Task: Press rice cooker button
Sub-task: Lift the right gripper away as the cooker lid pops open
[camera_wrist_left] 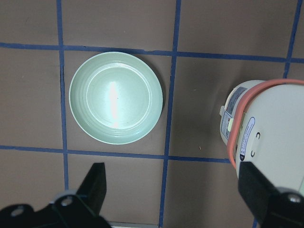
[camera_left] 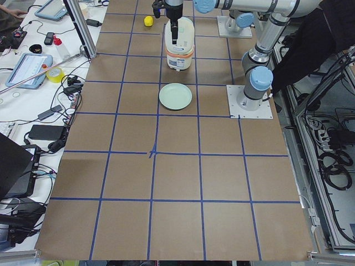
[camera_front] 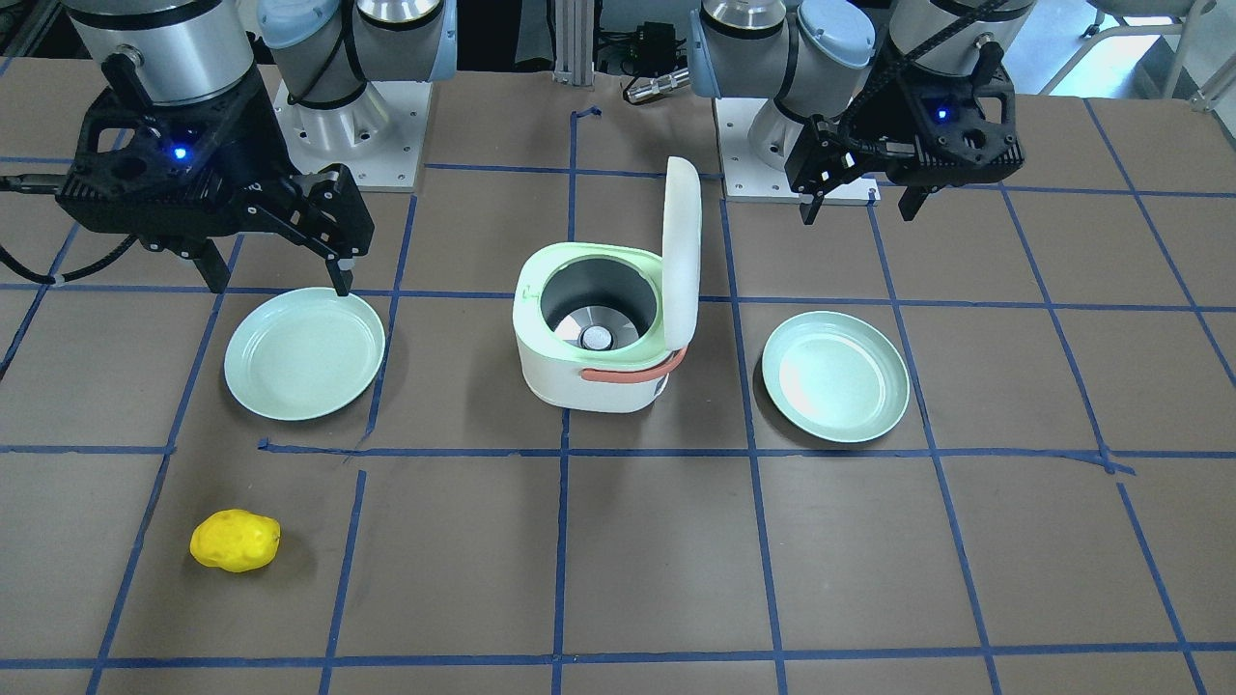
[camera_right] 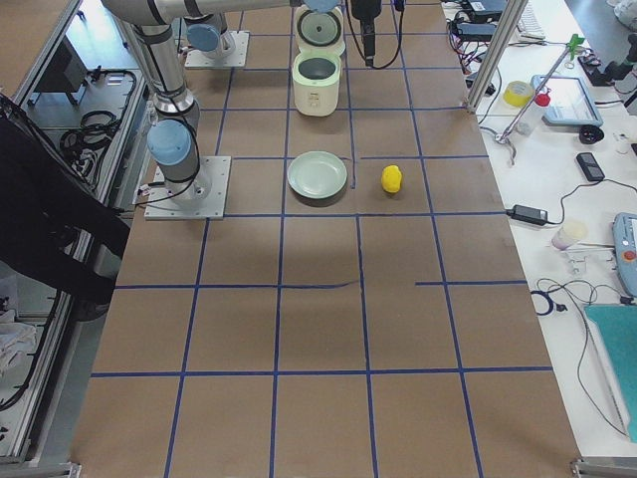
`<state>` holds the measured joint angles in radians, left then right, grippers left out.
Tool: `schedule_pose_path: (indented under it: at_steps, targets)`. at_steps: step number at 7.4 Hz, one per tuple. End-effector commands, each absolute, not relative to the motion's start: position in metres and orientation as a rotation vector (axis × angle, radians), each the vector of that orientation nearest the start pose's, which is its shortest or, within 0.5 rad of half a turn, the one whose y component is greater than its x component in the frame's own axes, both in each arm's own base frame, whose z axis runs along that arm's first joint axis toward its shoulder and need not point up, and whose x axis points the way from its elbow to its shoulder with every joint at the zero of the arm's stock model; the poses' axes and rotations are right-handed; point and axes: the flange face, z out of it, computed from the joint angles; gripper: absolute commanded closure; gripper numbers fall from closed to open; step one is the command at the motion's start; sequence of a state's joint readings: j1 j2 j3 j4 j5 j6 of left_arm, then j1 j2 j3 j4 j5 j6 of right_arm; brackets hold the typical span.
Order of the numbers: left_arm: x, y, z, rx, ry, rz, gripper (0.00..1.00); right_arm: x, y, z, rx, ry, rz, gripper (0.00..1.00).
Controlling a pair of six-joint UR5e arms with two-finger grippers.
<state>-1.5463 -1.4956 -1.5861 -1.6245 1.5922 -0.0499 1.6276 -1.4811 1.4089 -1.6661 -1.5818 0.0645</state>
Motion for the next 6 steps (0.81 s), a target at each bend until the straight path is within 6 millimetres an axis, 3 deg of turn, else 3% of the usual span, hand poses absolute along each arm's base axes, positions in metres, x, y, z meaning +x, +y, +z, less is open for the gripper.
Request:
schedule_pose_path:
  at_steps: [1,6]
  targets:
    - [-0.1198,-0.4630,0.5108,-0.115,3.118,-0.010,0.00,0.1611,-0.5343,0.5334,0.011,3.132,-0.258,0.00]
    - [-0.1198,-0.4630,0.5108,-0.117,3.118,-0.010,0.00,0.1608,-0.5318,0.5326,0.011,3.136,-0.237,0.00]
